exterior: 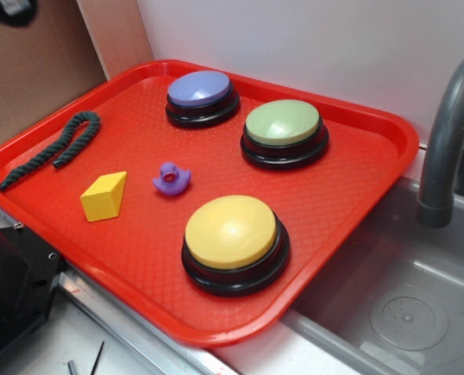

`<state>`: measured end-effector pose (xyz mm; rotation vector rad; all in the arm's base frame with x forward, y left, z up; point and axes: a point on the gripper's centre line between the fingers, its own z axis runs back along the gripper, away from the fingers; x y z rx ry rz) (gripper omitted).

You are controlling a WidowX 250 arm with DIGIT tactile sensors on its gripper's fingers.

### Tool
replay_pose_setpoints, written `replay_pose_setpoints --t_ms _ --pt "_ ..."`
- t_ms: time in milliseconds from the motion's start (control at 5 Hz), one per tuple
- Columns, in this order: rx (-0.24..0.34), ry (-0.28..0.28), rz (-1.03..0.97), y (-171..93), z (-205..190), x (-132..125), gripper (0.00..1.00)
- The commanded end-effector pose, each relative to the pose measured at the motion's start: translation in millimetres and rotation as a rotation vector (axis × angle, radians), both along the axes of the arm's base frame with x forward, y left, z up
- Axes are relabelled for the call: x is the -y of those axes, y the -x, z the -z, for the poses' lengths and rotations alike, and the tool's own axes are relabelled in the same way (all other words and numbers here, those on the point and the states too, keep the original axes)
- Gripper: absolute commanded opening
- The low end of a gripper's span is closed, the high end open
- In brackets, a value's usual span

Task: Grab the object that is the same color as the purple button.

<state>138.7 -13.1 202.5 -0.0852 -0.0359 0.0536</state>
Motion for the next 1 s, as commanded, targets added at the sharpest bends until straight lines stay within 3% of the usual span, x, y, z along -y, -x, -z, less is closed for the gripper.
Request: replay_pose_setpoints --t_ms 0,400,600,800 --pt "0.139 -0.003 -0.044 -66 55 3 1.00" --pt "0.068 -0.101 -0.269 -63 91 0 1.00" --pt "0.038 -0.069 -0.253 -69 119 -1 1.00" --pt "0.071 -0.067 -0.198 -72 137 7 1.00"
